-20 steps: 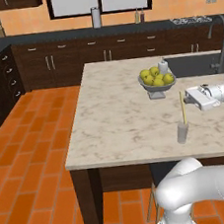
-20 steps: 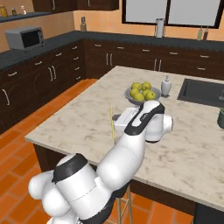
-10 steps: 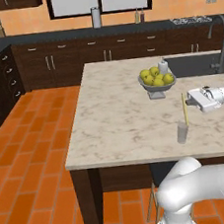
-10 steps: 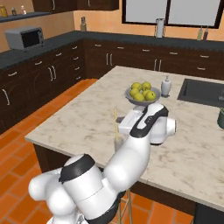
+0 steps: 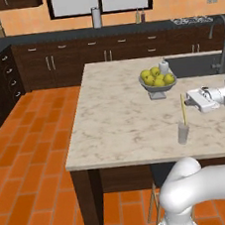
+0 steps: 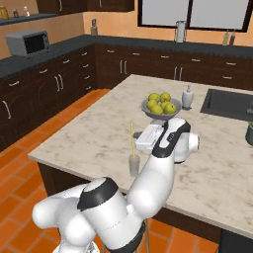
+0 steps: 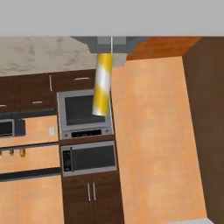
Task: Take a straw from the drawer in front and place it inside the glass cup on the dining counter.
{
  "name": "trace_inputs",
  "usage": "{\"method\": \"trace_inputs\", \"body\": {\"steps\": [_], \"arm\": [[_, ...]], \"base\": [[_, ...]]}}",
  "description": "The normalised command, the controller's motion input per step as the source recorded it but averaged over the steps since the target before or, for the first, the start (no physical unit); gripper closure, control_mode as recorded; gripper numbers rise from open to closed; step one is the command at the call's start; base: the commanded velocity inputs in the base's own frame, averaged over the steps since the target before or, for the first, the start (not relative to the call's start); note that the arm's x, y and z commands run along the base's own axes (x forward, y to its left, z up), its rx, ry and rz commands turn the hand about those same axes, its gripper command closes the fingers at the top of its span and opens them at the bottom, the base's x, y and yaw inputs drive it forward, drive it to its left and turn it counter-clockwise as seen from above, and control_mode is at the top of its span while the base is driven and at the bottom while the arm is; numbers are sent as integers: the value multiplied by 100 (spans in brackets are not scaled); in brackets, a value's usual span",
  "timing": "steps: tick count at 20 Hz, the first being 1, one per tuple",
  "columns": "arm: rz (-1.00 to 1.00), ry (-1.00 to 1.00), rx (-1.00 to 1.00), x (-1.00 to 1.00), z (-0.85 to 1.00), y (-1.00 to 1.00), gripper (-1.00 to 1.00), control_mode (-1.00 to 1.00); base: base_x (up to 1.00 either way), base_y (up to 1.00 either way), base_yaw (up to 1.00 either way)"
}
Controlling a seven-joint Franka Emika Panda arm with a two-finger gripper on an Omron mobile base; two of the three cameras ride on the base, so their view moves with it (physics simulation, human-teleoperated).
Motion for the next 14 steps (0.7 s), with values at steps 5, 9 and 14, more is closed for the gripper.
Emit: {"method": "trace_inputs", "body": {"steps": [5, 9, 14], "arm": [[0, 0, 0, 17, -14, 0, 100, -100], [0, 0, 0, 3, -27, 0, 100, -100], [0, 0, 0, 12, -20, 0, 100, -100]], "base": [[0, 0, 0], [0, 0, 0], [0, 0, 0]]}}
